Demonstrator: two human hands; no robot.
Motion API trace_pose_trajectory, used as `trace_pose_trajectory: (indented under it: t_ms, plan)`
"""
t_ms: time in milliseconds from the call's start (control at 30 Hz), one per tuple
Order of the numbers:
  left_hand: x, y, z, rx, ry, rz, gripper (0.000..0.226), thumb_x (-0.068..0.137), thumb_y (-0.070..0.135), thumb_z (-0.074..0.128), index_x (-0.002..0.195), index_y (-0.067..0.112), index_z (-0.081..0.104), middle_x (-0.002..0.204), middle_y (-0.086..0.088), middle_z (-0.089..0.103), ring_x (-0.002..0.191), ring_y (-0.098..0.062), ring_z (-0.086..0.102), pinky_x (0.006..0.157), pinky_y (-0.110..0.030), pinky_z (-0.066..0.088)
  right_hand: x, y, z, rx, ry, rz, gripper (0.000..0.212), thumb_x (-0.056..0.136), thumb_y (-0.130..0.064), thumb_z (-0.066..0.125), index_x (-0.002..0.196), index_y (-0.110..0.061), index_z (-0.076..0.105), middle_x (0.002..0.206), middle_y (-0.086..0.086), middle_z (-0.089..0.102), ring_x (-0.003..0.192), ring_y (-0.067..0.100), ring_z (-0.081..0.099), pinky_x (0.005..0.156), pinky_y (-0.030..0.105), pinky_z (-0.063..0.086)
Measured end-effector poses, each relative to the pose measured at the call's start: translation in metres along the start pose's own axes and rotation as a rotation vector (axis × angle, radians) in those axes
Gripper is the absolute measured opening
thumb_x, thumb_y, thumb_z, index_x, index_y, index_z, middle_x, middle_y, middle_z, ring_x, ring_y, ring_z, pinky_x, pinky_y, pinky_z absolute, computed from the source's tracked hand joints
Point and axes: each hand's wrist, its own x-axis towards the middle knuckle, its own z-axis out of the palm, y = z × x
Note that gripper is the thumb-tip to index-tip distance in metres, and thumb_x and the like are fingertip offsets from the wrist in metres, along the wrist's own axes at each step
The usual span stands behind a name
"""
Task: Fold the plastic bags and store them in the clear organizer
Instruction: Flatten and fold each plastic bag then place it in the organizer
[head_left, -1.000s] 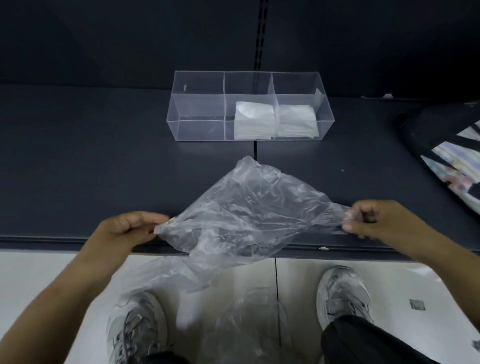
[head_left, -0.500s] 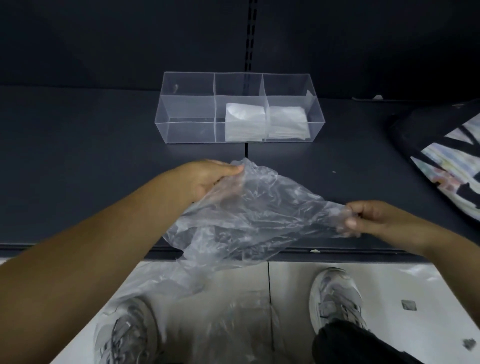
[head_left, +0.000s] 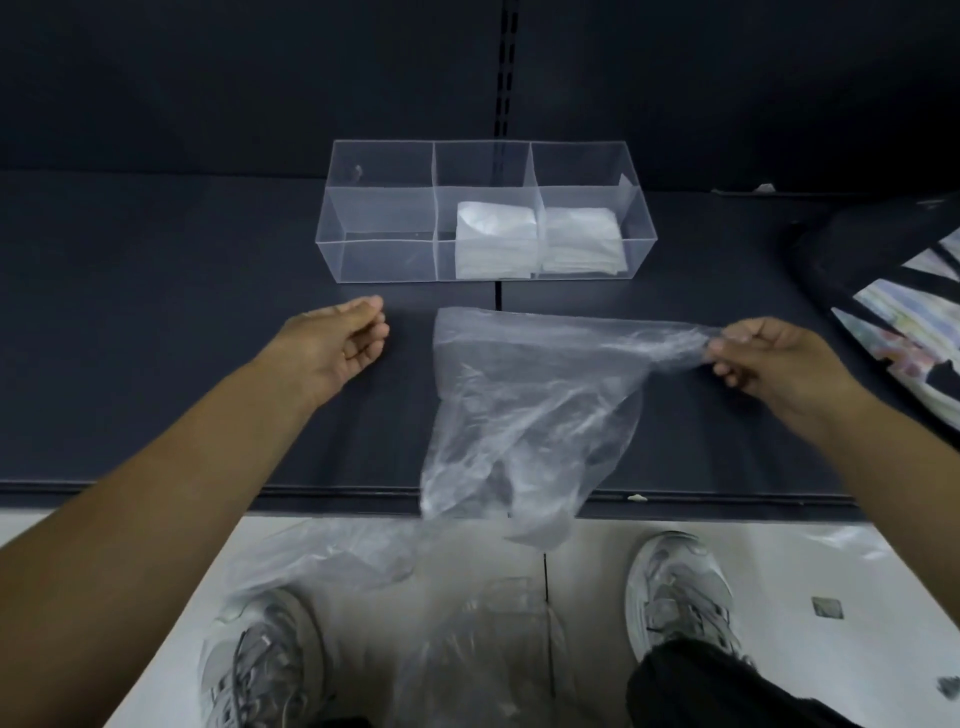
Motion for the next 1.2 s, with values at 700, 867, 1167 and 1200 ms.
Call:
trace_pose_trajectory:
  t_ms: [700, 867, 1167, 1200]
  plan:
    - [-0.1, -0.087, 0.007, 0.268, -0.216, -0.259, 0.012, 0.082, 0.016, 0.07, 0.089, 0.006, 0.068, 0.078, -0.011, 0.075, 0.072, -0.021, 0.074, 0.053, -0.021, 0.055, -0.128, 0.018, 0.1, -0.545, -0.067, -0.169, 0.012, 0.085, -0.026, 0.067, 0.088, -0.025, 0.056, 0.078, -0.008, 0.058, 0.068, 0.005, 0.056, 0.055, 0.014, 0.04]
    - [-0.091, -0.076, -0.004, 0.179, -0.126, -0.211, 0.009, 0.083, 0.012, 0.068, 0.086, 0.004, 0.068, 0.076, -0.013, 0.074, 0.072, -0.022, 0.074, 0.053, -0.021, 0.055, -0.098, 0.012, 0.066, -0.308, -0.005, -0.137, 0.019, 0.081, -0.004, 0.07, 0.081, -0.021, 0.061, 0.062, -0.005, 0.067, 0.059, 0.006, 0.063, 0.057, 0.011, 0.045]
    - [-0.075, -0.059, -0.04, 0.173, -0.139, -0.201, 0.013, 0.083, 0.012, 0.065, 0.09, 0.002, 0.063, 0.091, -0.019, 0.073, 0.086, -0.029, 0.073, 0.06, -0.025, 0.058, -0.067, 0.002, 0.004, -0.136, 0.074, -0.169, 0.022, 0.085, 0.0, 0.066, 0.087, -0.022, 0.064, 0.071, -0.005, 0.071, 0.07, 0.006, 0.064, 0.071, 0.014, 0.051]
    - [-0.075, -0.061, -0.041, 0.174, -0.14, -0.208, 0.014, 0.082, 0.013, 0.065, 0.091, 0.002, 0.063, 0.093, -0.019, 0.073, 0.087, -0.03, 0.072, 0.06, -0.026, 0.058, -0.069, 0.004, 0.004, -0.11, 0.091, -0.159, 0.02, 0.087, -0.001, 0.063, 0.086, -0.021, 0.063, 0.072, -0.004, 0.07, 0.066, 0.005, 0.062, 0.065, 0.013, 0.05]
